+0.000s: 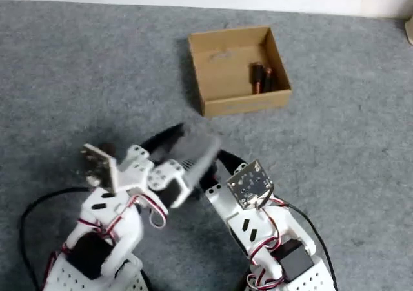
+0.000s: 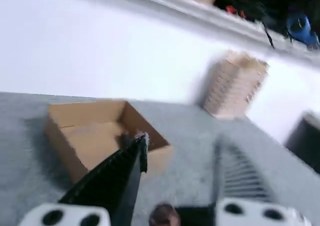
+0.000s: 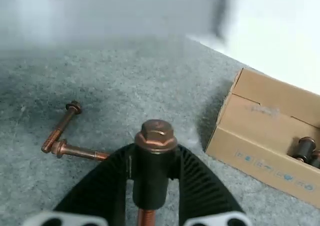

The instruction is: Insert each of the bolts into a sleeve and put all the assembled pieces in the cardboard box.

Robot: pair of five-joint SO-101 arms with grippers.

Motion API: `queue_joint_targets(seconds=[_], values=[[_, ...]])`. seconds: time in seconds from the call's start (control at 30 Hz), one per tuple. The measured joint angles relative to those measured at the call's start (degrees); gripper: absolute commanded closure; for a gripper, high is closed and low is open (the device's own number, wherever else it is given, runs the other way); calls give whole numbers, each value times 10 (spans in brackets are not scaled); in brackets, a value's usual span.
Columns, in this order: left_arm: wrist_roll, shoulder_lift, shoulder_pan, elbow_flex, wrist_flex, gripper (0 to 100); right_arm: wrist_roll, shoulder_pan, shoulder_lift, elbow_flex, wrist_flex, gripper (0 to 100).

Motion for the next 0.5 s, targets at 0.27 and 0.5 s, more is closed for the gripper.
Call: queue_joint_targets(seconds=[0.27,0.5], values=[[66,7,-167,160,-59,992,0,0,0,0,10,993],[1,7,-186,194,-116,993,0,0,0,0,32,993]])
